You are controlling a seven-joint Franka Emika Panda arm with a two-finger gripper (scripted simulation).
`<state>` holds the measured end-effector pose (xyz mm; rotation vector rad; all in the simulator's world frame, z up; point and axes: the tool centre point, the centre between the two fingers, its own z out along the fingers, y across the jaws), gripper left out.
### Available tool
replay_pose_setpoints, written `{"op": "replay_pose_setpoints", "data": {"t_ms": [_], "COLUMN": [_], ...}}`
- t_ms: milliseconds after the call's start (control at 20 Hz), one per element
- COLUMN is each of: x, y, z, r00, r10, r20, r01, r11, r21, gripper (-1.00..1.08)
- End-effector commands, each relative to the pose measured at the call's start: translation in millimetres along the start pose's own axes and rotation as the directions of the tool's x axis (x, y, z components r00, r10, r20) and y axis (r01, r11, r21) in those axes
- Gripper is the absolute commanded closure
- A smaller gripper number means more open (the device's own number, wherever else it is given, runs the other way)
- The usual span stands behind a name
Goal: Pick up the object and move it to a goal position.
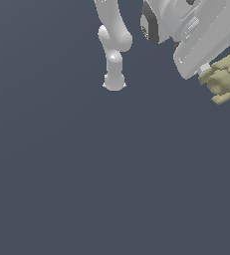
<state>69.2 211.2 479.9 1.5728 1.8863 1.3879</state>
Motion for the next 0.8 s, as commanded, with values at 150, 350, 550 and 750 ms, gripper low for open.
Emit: {"op": "replay_pose_setpoints", "data": {"t_ms": [150, 350, 550, 750], "x": [8, 12, 15, 15], "y": [8, 11, 13, 13], "z": [-11, -16, -19, -20], "r00": [1.000, 0.999, 0.999, 0.999], "r10": [-0.014, -0.021, -0.025, -0.027], "r20": [-0.023, -0.034, -0.041, -0.043], "r01": [0.014, 0.020, 0.023, 0.024], "r11": [1.000, 0.999, 0.999, 0.998], "r21": [-0.027, -0.040, -0.048, -0.050], "gripper": [1.08, 1.08, 1.08, 1.08]}}
